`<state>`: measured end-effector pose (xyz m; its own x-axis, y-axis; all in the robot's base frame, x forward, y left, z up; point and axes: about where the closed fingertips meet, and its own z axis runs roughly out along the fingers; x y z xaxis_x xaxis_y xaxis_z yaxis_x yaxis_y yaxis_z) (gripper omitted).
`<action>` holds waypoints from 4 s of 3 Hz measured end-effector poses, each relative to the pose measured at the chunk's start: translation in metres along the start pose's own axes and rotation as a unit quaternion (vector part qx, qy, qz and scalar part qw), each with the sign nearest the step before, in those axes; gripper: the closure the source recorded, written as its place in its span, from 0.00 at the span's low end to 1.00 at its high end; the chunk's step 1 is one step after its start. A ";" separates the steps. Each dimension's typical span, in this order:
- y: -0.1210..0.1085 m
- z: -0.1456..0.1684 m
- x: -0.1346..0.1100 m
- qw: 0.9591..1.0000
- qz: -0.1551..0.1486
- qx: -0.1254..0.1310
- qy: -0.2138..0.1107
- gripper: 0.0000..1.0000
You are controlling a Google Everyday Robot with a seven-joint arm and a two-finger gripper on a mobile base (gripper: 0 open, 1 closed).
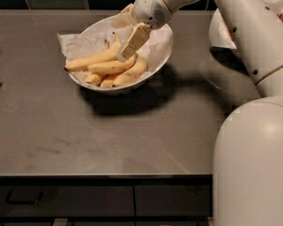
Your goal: Pick banana from white bowl
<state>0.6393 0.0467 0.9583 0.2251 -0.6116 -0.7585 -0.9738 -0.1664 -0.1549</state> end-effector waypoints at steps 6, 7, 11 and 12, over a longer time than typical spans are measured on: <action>0.009 0.054 0.012 0.998 0.020 -0.050 -0.045 0.31; 0.012 0.053 0.015 0.998 0.018 -0.058 -0.034 0.50; 0.011 0.057 0.026 0.997 0.018 -0.076 -0.004 0.34; 0.010 0.056 0.024 0.997 0.018 -0.076 -0.003 0.33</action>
Offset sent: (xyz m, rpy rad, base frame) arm -0.0033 0.0063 -0.0307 0.0505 0.0953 -0.0072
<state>0.6328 0.0734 0.9031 0.1890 -0.6145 -0.7660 -0.9653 -0.2595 -0.0299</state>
